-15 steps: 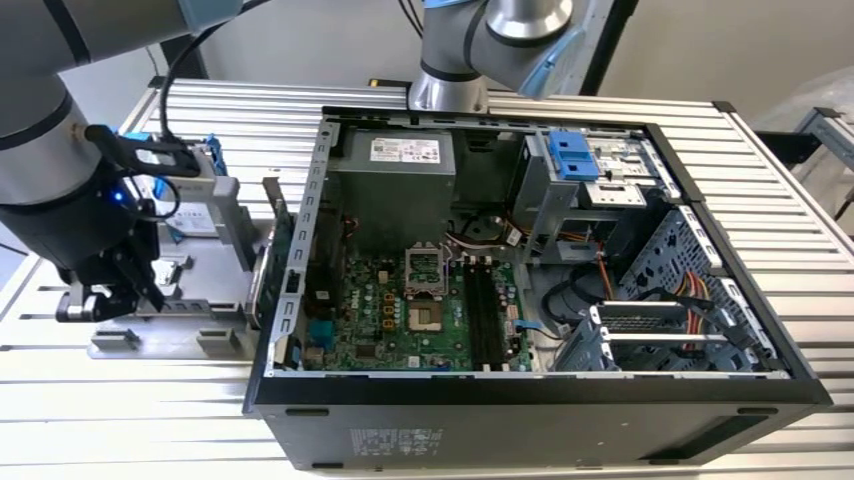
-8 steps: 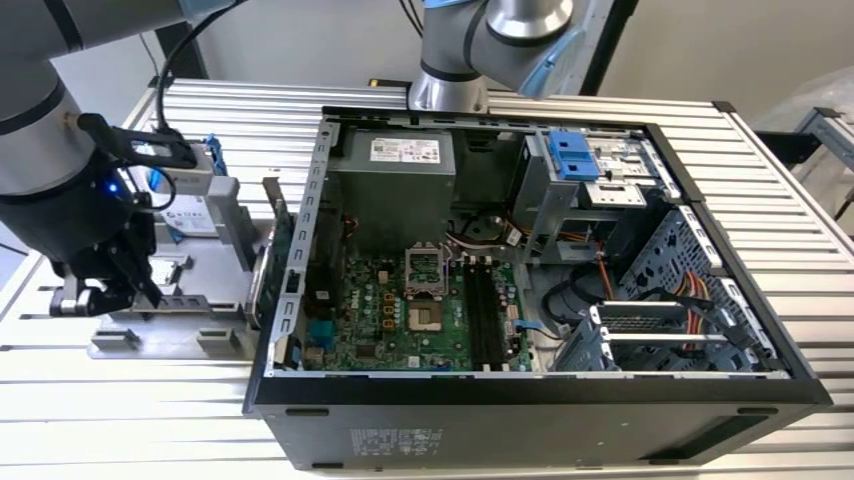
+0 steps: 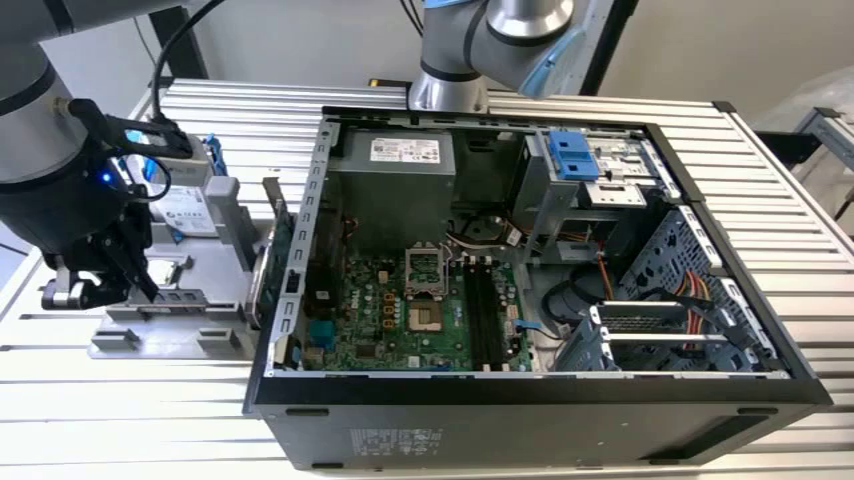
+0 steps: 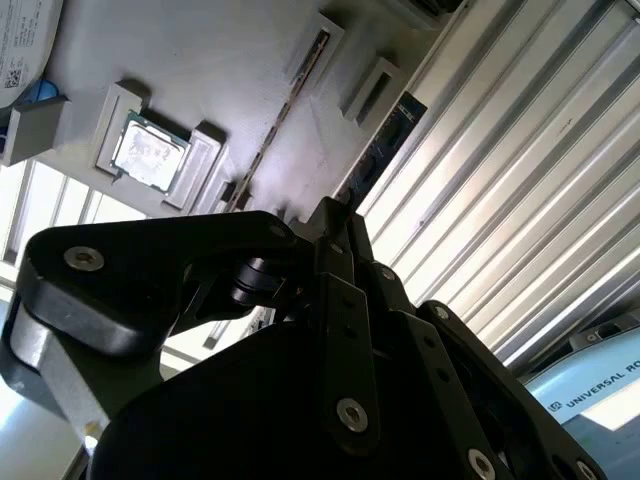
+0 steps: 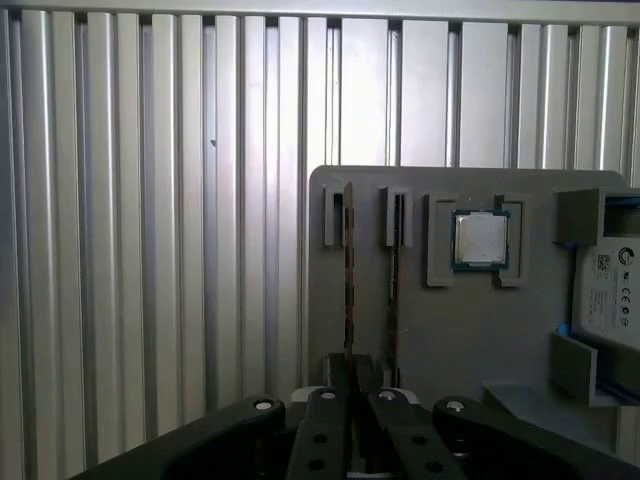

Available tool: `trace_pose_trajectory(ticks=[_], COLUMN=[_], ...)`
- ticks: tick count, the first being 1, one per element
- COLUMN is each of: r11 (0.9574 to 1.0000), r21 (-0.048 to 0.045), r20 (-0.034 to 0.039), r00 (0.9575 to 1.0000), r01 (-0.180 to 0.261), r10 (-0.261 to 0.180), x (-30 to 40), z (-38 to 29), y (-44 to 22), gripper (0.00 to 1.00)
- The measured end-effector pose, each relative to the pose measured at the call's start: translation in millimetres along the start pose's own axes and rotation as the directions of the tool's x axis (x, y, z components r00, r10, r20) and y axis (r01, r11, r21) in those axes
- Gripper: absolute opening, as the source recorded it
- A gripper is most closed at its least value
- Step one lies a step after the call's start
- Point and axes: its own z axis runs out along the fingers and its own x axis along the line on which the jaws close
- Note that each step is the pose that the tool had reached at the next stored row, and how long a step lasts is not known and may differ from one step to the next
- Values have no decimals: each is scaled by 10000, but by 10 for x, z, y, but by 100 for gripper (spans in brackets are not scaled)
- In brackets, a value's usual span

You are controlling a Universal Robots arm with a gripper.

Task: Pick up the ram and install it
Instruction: 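Pick up the ram and move it above insertion slot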

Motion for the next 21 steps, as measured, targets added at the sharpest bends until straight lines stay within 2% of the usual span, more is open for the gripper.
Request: trace_pose_trajectory(ticks=[21], r11=[10000], r21=[0], r20=[-1], r00=[10000], r01=[0], r10=[0], x=[-9], z=[-281], y=[2], gripper=[0])
